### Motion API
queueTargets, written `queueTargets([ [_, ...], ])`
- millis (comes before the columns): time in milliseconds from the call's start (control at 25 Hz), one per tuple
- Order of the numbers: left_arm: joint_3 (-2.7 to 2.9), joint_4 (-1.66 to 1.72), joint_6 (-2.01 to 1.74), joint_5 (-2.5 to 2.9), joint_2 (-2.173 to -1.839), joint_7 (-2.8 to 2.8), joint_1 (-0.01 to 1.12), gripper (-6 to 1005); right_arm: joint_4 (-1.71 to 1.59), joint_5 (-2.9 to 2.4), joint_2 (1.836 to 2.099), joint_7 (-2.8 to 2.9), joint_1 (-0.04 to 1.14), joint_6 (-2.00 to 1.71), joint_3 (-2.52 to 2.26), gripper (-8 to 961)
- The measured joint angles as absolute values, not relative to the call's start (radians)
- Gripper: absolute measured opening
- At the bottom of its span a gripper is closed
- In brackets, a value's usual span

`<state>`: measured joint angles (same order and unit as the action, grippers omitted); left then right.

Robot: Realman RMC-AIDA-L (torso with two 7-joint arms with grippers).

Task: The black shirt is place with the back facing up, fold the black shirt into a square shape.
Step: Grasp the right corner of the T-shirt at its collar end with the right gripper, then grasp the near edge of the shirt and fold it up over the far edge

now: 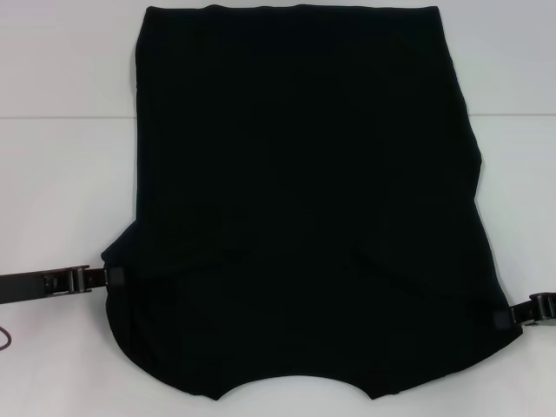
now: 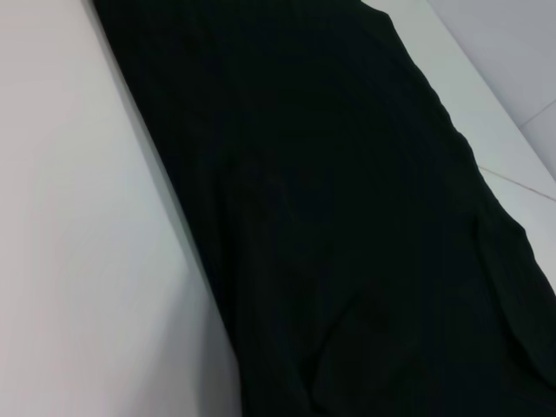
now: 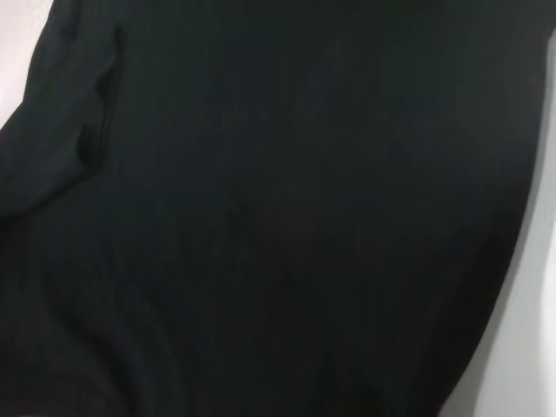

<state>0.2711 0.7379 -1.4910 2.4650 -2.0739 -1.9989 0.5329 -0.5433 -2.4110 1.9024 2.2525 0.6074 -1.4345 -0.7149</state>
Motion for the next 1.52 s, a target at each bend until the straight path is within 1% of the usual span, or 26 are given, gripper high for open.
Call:
queueTargets([
  [120, 0.265, 0.738, -1.494, 2.465, -2.074, -2.006, 0.524, 27, -0.542, -2.409, 1.903, 2.219, 0.591, -1.440, -0.680, 63],
  [320, 0.214, 0.739, -1.543, 2.464, -2.077, -2.011, 0.499, 27, -0.544, -2.407, 1.901, 2.135, 0.539, -1.477, -0.578, 63],
  [440, 0.183, 0.738, -1.597, 2.464, -2.079, -2.006, 0.478, 27, -0.544, -2.407, 1.890, 2.081, 0.499, -1.506, -0.506, 63],
  [480, 0.176, 0.738, -1.611, 2.464, -2.079, -2.004, 0.473, 27, -0.544, -2.407, 1.882, 2.046, 0.473, -1.529, -0.463, 63],
  [520, 0.169, 0.738, -1.627, 2.464, -2.080, -2.002, 0.467, 27, -0.544, -2.407, 1.882, 2.046, 0.473, -1.529, -0.463, 63],
  [600, 0.162, 0.738, -1.660, 2.464, -2.082, -1.997, 0.458, 27, -0.545, -2.407, 1.871, 2.016, 0.449, -1.550, -0.433, 63],
  [840, 0.164, 0.729, -1.754, 2.472, -2.098, -1.954, 0.417, 26, -0.546, -2.409, 1.851, 1.940, 0.377, -1.593, -0.390, 64],
  [1080, 0.163, 0.723, -1.812, 2.486, -2.113, -1.916, 0.370, 26, -0.546, -2.410, 1.846, 1.866, 0.308, -1.655, -0.328, 64],
  [1240, 0.170, 0.723, -1.858, 2.489, -2.122, -1.891, 0.353, 26, -0.546, -2.411, 1.837, 1.853, 0.279, -1.693, -0.296, 64],
  [1400, 0.164, 0.721, -1.877, 2.490, -2.126, -1.877, 0.348, 27, -0.567, -2.410, 1.836, 1.849, 0.266, -1.720, -0.264, 64],
  [1520, 0.160, 0.716, -1.870, 2.478, -2.120, -1.881, 0.371, 27, -0.572, -2.408, 1.841, 1.841, 0.283, -1.723, -0.229, 63],
])
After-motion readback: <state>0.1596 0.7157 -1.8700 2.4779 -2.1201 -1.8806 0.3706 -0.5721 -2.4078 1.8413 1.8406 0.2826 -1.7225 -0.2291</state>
